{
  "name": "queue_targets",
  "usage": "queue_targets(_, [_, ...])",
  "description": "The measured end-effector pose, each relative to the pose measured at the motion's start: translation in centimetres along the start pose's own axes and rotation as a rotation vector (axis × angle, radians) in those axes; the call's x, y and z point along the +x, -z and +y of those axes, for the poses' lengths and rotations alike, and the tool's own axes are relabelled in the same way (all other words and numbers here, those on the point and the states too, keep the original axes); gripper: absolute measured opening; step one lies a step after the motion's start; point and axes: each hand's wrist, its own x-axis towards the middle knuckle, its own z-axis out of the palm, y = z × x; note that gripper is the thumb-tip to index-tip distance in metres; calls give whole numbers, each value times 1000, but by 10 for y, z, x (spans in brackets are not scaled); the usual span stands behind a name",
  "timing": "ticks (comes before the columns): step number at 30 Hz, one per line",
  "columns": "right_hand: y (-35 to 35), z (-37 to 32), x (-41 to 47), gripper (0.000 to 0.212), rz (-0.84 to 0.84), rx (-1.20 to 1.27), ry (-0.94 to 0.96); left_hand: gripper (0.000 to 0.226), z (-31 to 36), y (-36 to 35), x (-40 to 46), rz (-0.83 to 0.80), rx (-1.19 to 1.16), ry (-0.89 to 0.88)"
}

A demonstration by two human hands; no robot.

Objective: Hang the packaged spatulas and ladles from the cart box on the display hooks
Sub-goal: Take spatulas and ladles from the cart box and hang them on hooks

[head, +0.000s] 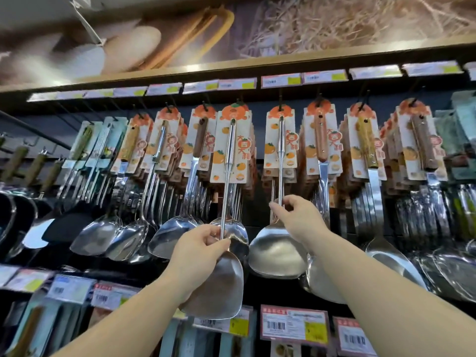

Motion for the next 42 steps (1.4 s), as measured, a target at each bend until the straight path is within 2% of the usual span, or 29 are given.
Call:
queue_targets(2, [1,1,-2,39,90,-46,-19,13,1,-2,1,-19,-13,-8])
queue_targets(5, [5,-3,-18,19,276,-20,72,16,3,-8,7,-46,-32,-39])
queue_targets(7, [5,-5,-28,12,181,90,82,9,4,-16,14,-59,-39,-43])
queue_targets(10, [1,-6,-47,7,-190,286,-51,11,7,-31,27,-68,-78,-48])
queue_targets(12, [-1,-2,-55,9,-288,327,-83,18,11,-42,35,-79,-83,-54])
queue_targets(20, [9,15,-44,21,-77,147,38,26,29,-74,52,-115,-75,-57])
queue_targets(23, [14,15,-44,22,-57,143,24,33,33,-79,50,-106,-47,-79])
queue_targets(26, [14,19,-45,22,-40,134,28,25,29,-83,48,-102,-27,-109])
queue_targets(32, [14,29,-47,24,-23,128,25,30,28,-89,48,-116,47,-202])
queue_targets(34, [17,27,-47,24,-24,133,16,34,31,-90,50,-134,40,-177])
queue_targets(39, [21,21,-45,25,-38,167,-8,11,34,-94,56,-118,-12,-129])
queue_targets(42, [22,16,-44,25,-56,176,-23,14,33,-92,59,-159,-44,-81])
